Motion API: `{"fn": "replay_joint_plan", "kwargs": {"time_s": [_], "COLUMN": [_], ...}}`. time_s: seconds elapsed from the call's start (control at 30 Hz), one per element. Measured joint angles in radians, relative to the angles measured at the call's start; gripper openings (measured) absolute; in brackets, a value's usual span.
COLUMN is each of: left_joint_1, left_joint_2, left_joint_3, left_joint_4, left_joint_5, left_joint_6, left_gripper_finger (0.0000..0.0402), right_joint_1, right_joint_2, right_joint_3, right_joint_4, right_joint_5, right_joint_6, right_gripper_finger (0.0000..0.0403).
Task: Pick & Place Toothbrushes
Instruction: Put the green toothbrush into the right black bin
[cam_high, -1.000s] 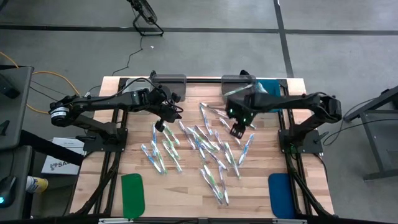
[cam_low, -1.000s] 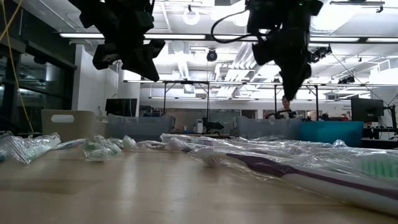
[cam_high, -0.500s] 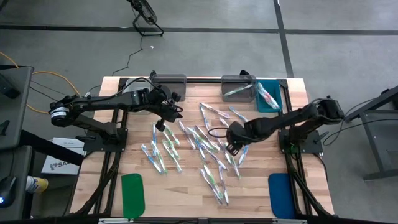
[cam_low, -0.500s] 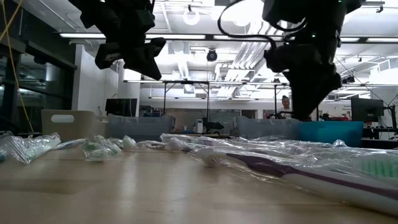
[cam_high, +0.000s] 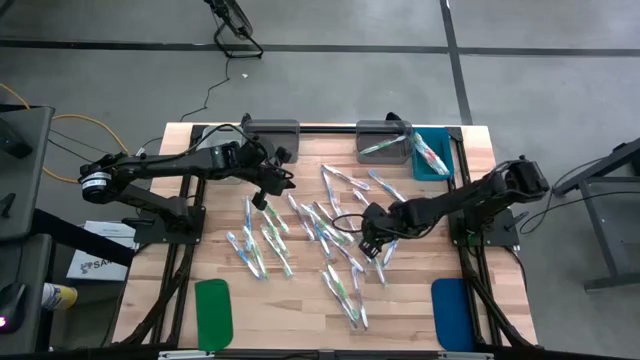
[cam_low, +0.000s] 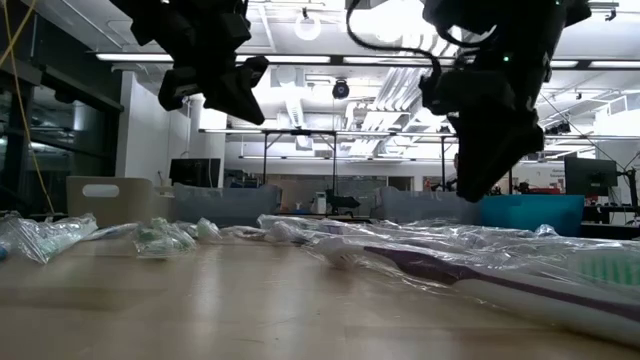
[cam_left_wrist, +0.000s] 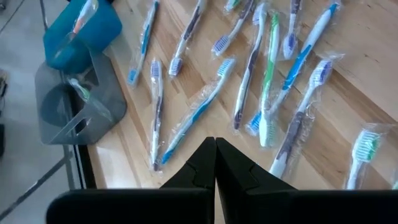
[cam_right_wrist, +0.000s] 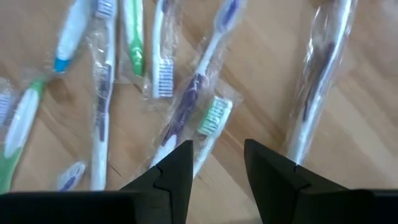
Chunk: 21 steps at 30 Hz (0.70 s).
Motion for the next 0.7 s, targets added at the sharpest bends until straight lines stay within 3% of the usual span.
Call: {"fn": "replay_joint_plan", "kwargs": {"time_s": [0.13, 0.47, 0.7], "left_joint_1": [0.000, 0.000, -0.003], "left_joint_2": [0.000, 0.000, 0.000], "left_joint_3": [-0.005, -0.099, -0.118], "left_joint_4": [0.012, 0.105, 0.136], "left_joint_5": [0.001, 0.008, 0.011], "left_joint_6": [0.014, -0.050, -0.072], "left_gripper_finger": [0.0001, 0.0001, 0.0001], "right_joint_1": [0.014, 0.073, 0.111], "right_joint_2": [0.029, 0.097, 0.173], "right_joint_3": [0.000, 0.000, 0.000], "right_joint_4": [0.014, 0.041, 0.057], "right_joint_5": [-0.008, 0.124, 0.151], "right_joint_6": [0.090, 0.215, 0.287], "right_gripper_finger": [0.0136, 0.0136, 0.0136]}}
